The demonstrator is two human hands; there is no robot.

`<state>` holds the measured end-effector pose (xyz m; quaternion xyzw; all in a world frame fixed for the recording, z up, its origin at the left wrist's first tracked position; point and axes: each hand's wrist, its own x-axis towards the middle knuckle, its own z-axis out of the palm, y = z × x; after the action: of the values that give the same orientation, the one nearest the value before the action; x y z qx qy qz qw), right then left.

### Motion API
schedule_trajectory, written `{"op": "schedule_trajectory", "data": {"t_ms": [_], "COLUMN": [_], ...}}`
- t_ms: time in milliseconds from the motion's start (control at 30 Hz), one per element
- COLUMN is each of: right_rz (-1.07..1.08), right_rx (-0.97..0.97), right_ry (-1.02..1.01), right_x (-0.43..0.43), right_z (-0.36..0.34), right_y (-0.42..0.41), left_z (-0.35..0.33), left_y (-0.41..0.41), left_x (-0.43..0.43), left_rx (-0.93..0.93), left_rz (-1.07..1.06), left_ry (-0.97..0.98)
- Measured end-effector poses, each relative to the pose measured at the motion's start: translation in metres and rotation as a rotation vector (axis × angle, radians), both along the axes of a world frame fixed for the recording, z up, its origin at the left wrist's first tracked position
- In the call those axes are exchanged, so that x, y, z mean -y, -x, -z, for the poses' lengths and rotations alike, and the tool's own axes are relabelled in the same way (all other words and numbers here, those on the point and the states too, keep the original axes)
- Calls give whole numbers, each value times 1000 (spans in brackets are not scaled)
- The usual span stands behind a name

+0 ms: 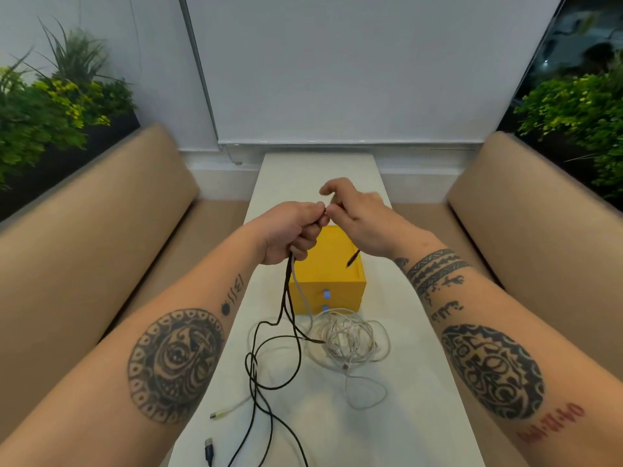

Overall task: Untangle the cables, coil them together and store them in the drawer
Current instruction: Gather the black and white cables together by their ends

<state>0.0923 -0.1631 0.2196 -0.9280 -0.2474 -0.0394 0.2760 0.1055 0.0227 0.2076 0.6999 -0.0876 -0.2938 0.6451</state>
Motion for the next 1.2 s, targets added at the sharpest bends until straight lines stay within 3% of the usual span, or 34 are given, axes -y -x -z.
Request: {"op": "schedule_trajectory", "data": {"t_ms": [100,133,167,200,300,367,433,600,700,767,867,1067,1200], "right_rz": [249,295,291,267,205,52,-8,5,54,87,205,443,327], "right_rx": [672,775,741,566,-292,-699,-834,-1079,-1313,-1459,-1481,-1070,-1179], "right_ry": [-217,-343,-482,-639,-928,-1042,-974,-722,-565,-578,-591,-444,-392], "right_x": [-10,-17,-26,-39,-81,-102,-105,-73,-40,-7,38,78,103], "right_z": [30,40,50,56,55,62,73,107,136,161,193,220,210], "right_y": [4,8,13,18,32,34,36,37,51,70,97,113,125], "left_z": [-4,-7,-10,-14,-20,-21,-16,38,75,91,118,156,182], "left_y": [-7,-11,-14,-16,-20,-21,-27,-23,-13,-5,2,26,24], "left_x": [-3,-6,-9,-11,-8,-11,-28,-68,-81,-94,-102,-61,-76], "left_rx": [-31,-47,-68,-95,-185,-238,-262,-362,-390,-363,-385,-337,-398], "left_rz": [-234,-322,-398,-461,-592,-683,-808,-1121,-1229,-1234,-1268,-1057,-1210], "left_ry": [86,133,190,249,403,468,515,420,266,162,133,263,368]}}
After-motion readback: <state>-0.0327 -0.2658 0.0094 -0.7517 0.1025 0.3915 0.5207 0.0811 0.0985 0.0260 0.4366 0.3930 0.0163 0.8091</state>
